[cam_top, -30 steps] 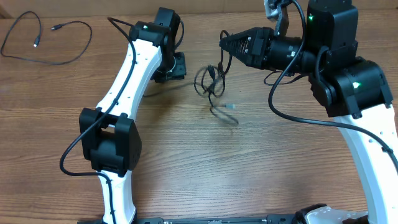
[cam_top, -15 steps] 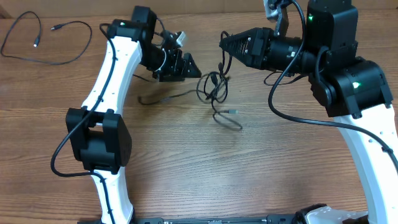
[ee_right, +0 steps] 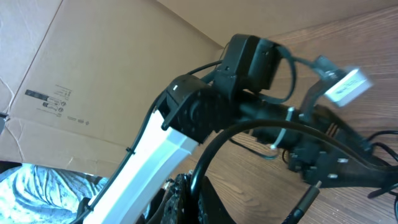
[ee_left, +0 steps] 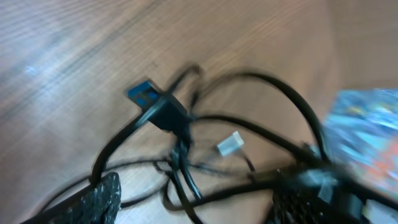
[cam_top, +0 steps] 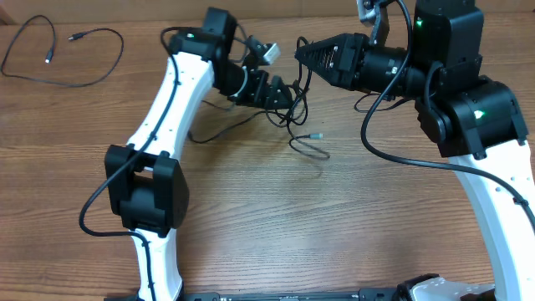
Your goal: Untangle cables
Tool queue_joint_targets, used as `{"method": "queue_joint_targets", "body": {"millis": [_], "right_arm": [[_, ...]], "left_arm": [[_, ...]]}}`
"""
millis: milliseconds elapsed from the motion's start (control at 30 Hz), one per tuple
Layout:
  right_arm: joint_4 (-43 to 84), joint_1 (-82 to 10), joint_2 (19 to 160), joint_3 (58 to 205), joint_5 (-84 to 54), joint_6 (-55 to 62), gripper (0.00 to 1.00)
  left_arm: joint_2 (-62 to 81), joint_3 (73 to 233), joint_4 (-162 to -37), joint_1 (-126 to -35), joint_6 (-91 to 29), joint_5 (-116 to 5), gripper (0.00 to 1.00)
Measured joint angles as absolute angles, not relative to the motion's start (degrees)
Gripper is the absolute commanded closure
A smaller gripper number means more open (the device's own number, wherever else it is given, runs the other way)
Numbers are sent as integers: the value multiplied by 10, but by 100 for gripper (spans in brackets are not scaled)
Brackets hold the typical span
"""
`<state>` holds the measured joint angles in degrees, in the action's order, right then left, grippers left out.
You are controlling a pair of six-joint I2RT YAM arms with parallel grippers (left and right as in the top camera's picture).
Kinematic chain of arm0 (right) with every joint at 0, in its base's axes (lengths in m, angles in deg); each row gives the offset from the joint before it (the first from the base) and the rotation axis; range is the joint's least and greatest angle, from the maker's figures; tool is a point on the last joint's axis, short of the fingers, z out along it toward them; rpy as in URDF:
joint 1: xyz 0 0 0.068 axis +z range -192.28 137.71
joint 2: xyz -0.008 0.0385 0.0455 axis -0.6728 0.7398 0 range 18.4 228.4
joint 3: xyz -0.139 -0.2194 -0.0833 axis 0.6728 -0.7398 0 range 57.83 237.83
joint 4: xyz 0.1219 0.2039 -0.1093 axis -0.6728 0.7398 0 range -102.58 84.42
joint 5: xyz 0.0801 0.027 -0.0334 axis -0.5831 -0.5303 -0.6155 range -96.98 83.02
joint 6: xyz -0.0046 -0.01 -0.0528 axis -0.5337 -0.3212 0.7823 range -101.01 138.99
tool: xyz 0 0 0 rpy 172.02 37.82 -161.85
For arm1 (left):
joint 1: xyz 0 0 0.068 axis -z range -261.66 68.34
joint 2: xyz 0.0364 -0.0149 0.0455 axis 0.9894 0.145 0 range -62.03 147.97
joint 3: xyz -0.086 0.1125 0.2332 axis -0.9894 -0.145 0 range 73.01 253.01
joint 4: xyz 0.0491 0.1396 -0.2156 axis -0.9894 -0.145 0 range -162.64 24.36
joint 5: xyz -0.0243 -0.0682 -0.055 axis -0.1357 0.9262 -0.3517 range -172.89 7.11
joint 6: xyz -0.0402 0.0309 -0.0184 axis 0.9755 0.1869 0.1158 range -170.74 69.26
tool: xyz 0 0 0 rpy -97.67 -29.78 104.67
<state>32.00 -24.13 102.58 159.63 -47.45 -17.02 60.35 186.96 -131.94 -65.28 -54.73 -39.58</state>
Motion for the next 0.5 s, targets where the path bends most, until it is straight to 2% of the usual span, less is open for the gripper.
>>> {"method": "queue_joint_targets", "body": {"millis": [133,300,433,500], "right_arm": [[321,-242,1026,1596,-475,-170,96],[326,-241,1026,1596,-475,-170,96],[325,-242,1026,1596,-475,-170,96],[325,-241,1026,1596,-477,-170,96]], "left_arm": [[604,1869,-1270,-632,-488,-482,23],[604,1869,-1222,-625,-424,-576,52],[604,1869,-1198,-625,-384,-632,66],[604,1869,-1197,-625,-355,-669,69]]}}
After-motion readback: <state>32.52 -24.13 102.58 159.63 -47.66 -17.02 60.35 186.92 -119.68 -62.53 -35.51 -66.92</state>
